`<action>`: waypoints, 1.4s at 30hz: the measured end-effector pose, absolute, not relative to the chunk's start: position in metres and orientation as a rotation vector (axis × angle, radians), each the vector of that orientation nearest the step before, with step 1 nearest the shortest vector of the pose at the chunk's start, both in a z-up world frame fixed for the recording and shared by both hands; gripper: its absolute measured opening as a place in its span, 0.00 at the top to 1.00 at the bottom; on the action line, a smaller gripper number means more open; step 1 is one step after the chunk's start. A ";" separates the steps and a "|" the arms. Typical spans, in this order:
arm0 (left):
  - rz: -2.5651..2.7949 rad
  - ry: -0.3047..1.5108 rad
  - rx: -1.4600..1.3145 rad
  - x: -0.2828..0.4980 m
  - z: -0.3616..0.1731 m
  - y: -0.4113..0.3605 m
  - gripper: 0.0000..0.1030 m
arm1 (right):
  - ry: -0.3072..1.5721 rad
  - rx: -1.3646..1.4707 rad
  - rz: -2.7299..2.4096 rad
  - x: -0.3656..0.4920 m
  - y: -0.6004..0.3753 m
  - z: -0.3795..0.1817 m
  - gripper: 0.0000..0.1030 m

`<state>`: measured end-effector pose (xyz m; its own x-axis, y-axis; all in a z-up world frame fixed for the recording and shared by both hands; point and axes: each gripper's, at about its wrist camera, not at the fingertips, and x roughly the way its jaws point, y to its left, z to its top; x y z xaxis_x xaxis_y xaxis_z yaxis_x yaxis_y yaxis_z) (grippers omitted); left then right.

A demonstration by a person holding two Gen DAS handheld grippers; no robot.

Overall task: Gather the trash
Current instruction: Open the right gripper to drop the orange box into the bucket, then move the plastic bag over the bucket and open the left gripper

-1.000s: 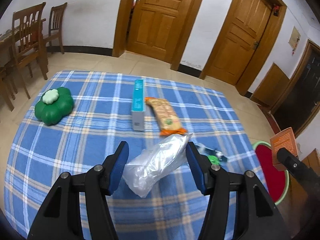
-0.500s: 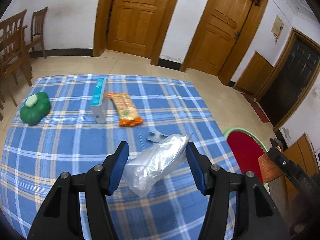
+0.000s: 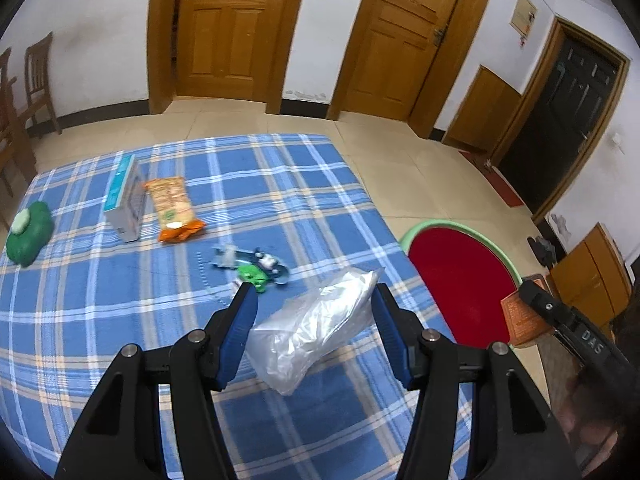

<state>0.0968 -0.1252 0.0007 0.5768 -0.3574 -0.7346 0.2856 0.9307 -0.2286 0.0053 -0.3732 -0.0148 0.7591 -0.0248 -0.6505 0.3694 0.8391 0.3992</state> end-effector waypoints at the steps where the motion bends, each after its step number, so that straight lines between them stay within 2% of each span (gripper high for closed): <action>1: -0.383 0.880 -0.080 0.097 0.001 -0.130 0.42 | 0.684 0.550 -0.233 0.005 -0.377 -0.018 0.53; 15: -0.487 0.896 0.024 0.103 -0.002 -0.191 0.42 | 0.677 0.634 -0.282 -0.009 -0.416 -0.034 0.52; 31: -0.605 0.928 0.150 0.105 -0.025 -0.264 0.42 | 0.633 0.689 -0.344 -0.029 -0.452 -0.032 0.38; 42: -0.639 0.947 0.222 0.106 -0.039 -0.297 0.42 | 0.619 0.715 -0.376 -0.032 -0.467 -0.034 0.35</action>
